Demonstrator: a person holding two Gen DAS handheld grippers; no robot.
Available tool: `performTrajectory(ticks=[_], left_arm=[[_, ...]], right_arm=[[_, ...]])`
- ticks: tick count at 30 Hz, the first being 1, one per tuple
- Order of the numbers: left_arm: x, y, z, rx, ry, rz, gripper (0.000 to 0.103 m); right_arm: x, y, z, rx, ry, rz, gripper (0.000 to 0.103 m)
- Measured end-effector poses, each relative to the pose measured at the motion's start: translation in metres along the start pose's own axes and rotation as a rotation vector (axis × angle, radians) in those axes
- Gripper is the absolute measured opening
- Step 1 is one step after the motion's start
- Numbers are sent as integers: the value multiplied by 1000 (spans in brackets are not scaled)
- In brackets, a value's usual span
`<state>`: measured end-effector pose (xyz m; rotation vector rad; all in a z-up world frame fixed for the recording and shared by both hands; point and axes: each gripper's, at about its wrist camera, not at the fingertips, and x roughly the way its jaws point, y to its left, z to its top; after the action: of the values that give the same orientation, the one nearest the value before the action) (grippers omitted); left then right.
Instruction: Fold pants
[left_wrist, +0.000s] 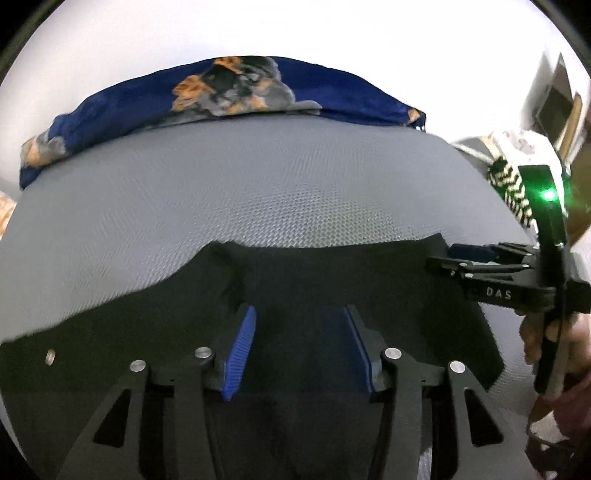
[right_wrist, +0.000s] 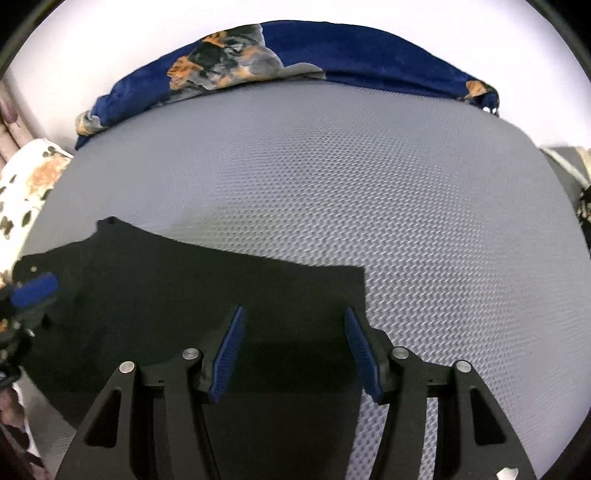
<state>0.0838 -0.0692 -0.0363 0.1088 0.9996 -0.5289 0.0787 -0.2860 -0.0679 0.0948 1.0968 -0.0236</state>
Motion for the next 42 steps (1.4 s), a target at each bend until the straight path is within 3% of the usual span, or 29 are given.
performTrajectory(ticks=[5, 12, 21, 32, 42], left_arm=[[45, -3, 5, 9, 93, 48, 49], [47, -10, -1, 39, 86, 82, 49], [27, -6, -31, 27, 87, 102, 50], [-6, 6, -53, -83, 58, 70, 51], [-48, 35, -77, -180, -14, 113, 53]], right_arm=[[8, -2, 4, -10, 12, -12, 55], [9, 3, 2, -22, 6, -22, 56], [1, 8, -16, -33, 27, -21, 57], [-9, 29, -43, -96, 32, -71, 59], [-13, 61, -62, -128, 75, 26, 59]])
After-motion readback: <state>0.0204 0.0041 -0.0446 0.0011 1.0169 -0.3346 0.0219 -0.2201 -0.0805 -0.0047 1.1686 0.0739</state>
